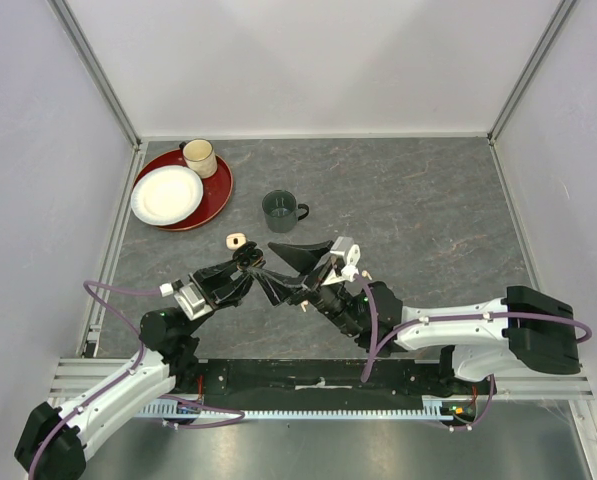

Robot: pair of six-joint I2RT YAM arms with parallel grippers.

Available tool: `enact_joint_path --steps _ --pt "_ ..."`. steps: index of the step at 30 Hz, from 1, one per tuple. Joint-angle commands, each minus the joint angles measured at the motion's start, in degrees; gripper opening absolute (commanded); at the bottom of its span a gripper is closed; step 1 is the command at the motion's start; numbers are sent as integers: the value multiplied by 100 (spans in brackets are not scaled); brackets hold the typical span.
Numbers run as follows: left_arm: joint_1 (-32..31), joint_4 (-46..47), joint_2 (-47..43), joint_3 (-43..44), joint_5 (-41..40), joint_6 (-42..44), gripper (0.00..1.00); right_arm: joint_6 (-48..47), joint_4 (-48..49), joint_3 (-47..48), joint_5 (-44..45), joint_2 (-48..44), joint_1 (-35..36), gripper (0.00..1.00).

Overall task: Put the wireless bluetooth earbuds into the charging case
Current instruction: Place the earbud in the charging case, then close the charging case.

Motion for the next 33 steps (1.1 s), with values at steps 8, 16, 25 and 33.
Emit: enact_joint_path --steps 8,16,25,33 --pt "-10 68 16 184 -40 17 2 -169 -214 41 1270 -454 -2 83" --pt "-10 41 43 202 -137 -62 2 -503 -952 437 2202 -709 -19 90" --pt "-10 -355 -81 378 30 -114 2 -109 -3912 2167 3240 -349 -397 94" --pt "-10 -390 -37 694 -5 -44 2 1632 -5935 3126 2099 -367 -1468 95"
